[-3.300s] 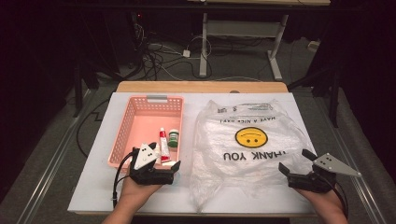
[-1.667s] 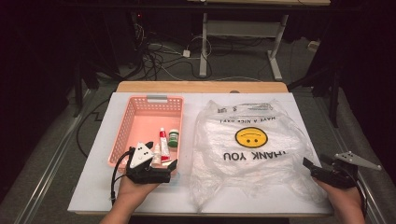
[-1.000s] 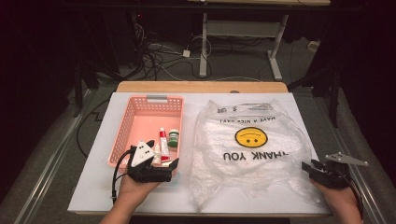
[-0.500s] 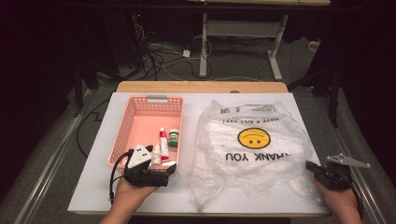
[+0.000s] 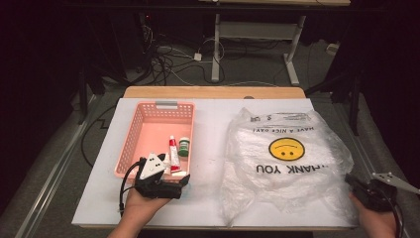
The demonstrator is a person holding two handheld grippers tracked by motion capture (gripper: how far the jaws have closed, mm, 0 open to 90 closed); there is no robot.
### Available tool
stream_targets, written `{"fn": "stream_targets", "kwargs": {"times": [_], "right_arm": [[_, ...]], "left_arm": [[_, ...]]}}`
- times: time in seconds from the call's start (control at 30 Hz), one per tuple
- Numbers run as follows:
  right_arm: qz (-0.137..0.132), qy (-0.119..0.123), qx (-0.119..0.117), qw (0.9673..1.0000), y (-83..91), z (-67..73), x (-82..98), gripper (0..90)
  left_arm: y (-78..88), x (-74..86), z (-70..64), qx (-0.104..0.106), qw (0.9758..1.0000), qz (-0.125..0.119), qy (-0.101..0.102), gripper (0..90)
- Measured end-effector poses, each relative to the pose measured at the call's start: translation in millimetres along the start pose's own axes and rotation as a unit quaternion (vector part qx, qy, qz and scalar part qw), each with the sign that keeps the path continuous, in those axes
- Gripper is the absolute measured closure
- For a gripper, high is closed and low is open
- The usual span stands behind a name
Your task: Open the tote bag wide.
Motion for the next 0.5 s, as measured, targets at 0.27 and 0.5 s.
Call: {"fn": "stream_targets", "kwargs": {"times": [0.27,0.5], "right_arm": [[0.002,-0.016,-0.004,0.9999,20.3,0.8,18.2,89.9],[0.001,0.013,-0.022,0.9997,32.7,32.7,18.9,87.3]], "left_arm": [[-0.6,-4.7,3.4,0.004,0.9999,-0.001,-0.009,0.0],[-4.1,-9.6,-0.4,0.018,0.9998,0.001,-0.013,0.0]]}}
Point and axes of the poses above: each handheld gripper's, and its own axes: y roughly backward along the jaws, x roughly out of its underside, z roughly to its left, the point moved 6 cm from there along -y, roughly forward along the jaws, and after that the axes turned 11 degrees about y, right-handed, at the moved point
